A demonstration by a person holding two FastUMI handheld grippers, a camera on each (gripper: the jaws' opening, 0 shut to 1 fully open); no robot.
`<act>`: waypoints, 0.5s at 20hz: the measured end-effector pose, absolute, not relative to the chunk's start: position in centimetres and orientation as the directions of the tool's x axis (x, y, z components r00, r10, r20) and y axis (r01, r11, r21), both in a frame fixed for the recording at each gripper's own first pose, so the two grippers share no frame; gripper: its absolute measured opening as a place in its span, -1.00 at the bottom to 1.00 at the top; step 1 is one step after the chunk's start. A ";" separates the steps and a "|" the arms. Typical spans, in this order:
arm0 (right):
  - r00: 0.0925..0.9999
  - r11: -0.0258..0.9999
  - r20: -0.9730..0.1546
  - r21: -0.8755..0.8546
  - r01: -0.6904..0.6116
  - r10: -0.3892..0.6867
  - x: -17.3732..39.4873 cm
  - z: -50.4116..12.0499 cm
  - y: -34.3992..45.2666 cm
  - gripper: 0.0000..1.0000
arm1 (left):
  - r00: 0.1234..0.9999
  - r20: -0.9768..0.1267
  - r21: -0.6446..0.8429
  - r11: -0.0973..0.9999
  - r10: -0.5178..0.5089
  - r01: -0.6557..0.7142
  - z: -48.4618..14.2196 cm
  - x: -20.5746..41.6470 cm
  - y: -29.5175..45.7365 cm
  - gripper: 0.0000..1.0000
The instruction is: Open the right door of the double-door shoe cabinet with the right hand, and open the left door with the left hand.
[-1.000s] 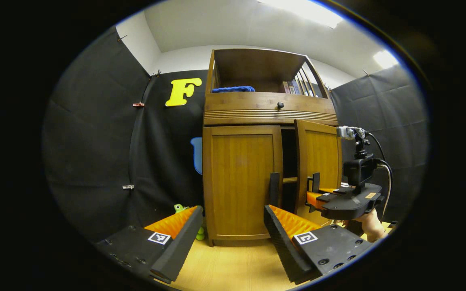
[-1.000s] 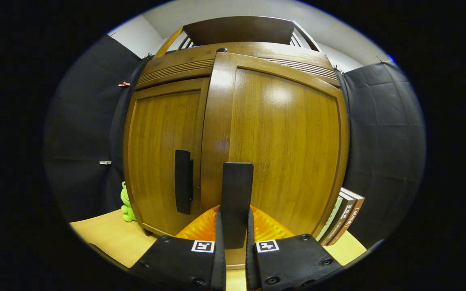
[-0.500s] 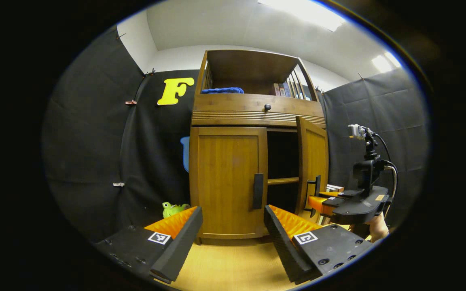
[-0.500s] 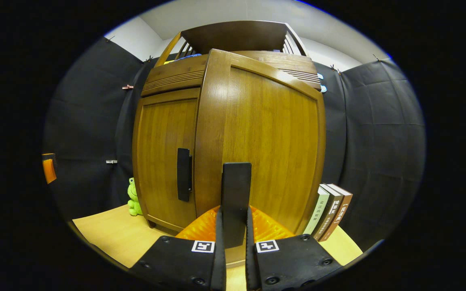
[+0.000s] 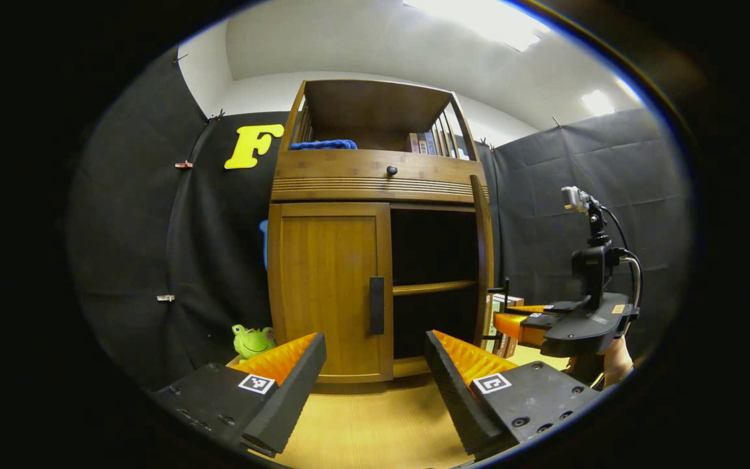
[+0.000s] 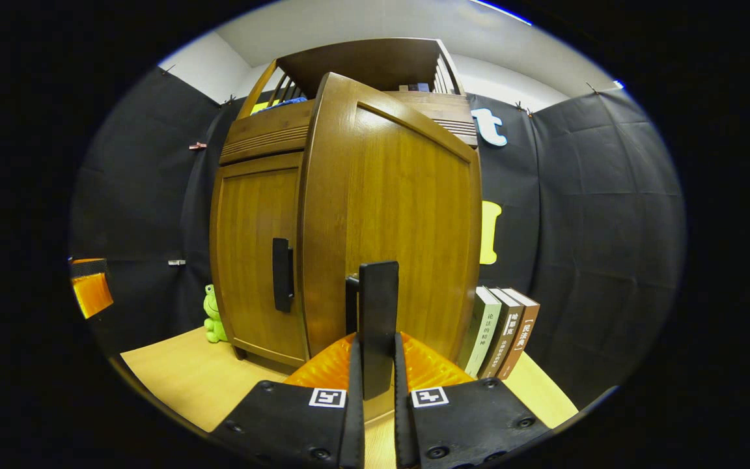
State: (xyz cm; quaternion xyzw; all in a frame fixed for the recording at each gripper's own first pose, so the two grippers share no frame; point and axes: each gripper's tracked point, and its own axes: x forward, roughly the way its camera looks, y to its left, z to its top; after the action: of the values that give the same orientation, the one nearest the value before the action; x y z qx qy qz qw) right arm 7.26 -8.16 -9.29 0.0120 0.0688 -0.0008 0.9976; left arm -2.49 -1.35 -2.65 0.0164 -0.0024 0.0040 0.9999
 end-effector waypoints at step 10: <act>0.988 0.997 -0.139 0.031 0.075 -0.070 4.8 -8.8 -11.8 -0.59 | 1.000 -0.002 0.020 1.000 -0.020 0.020 -3.0 -1.7 -2.9 0.87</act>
State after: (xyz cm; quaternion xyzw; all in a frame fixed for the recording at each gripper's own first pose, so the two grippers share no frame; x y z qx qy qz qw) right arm 4.75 -11.77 -8.83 0.0179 0.0691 -0.0364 0.9968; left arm -1.74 -2.86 -3.02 0.0100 0.0007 -0.0100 0.9999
